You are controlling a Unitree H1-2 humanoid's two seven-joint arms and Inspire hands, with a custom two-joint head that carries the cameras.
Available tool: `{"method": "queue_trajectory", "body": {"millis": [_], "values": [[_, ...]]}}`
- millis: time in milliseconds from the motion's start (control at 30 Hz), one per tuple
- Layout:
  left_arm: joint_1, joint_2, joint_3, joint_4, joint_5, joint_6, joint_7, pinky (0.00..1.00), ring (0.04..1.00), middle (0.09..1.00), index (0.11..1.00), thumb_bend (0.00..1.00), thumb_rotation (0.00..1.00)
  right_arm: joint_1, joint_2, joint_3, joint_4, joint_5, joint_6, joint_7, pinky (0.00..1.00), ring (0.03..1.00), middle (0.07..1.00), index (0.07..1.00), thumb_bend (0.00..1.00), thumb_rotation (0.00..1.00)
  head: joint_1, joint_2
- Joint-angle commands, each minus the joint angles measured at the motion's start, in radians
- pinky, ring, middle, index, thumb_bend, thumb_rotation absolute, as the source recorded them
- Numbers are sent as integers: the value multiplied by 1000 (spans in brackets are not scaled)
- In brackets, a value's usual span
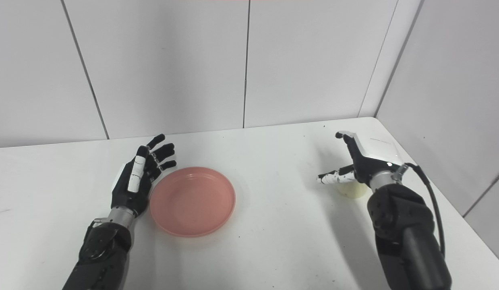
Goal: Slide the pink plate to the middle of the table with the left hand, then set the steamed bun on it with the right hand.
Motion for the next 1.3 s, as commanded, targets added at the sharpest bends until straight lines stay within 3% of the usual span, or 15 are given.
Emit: {"method": "queue_trajectory", "body": {"millis": [0, 400, 700, 867, 1067, 1100, 1133, 1200, 1233, 1267], "values": [[35, 1, 3, 25, -14, -23, -20, 731, 821, 768, 813, 921, 809, -46, -42, 12, 22, -15, -4, -20, 611, 825, 874, 831, 1000, 389, 0, 0], [33, 0, 0, 23, -7, -20, -18, 733, 818, 769, 817, 907, 814, -85, -102, 90, 267, 48, -7, -111, 679, 869, 920, 855, 1000, 438, 3, 1], [33, 3, -3, 19, -5, -24, -20, 716, 811, 766, 818, 912, 809, -79, -119, 116, 314, 82, -2, -135, 657, 878, 941, 855, 1000, 449, 8, 6], [33, 4, -3, 16, -7, -17, -24, 714, 813, 769, 816, 899, 811, -77, -121, 107, 297, 91, -1, -114, 617, 830, 896, 841, 1000, 419, 9, 6], [32, 6, -6, 15, -5, -18, -27, 700, 815, 772, 820, 904, 811, -82, -104, 72, 252, 54, -1, -37, 504, 672, 792, 777, 987, 258, 10, 8], [31, 6, -6, 17, -6, -19, -28, 699, 815, 772, 820, 907, 811, -82, -107, 72, 245, 58, -1, -27, 420, 557, 672, 755, 956, 214, 10, 8], [30, 6, -5, 18, -7, -17, -29, 696, 814, 773, 818, 908, 810, -83, -110, 70, 242, 60, -1, -16, 300, 395, 494, 726, 907, 149, 10, 8], [29, 7, -5, 19, -8, -15, -31, 701, 817, 772, 815, 904, 804, -82, -122, 75, 240, 65, -1, 0, 187, 259, 346, 643, 811, 41, 12, 10], [29, 7, -4, 20, -8, -15, -32, 699, 817, 770, 816, 896, 802, -83, -126, 77, 241, 64, -1, 10, 197, 277, 405, 548, 619, 13, 12, 10], [29, 6, -3, 19, -9, -15, -31, 697, 815, 768, 816, 892, 800, -86, -128, 78, 242, 59, -1, 24, 211, 296, 408, 523, 554, 4, 12, 11]]}}
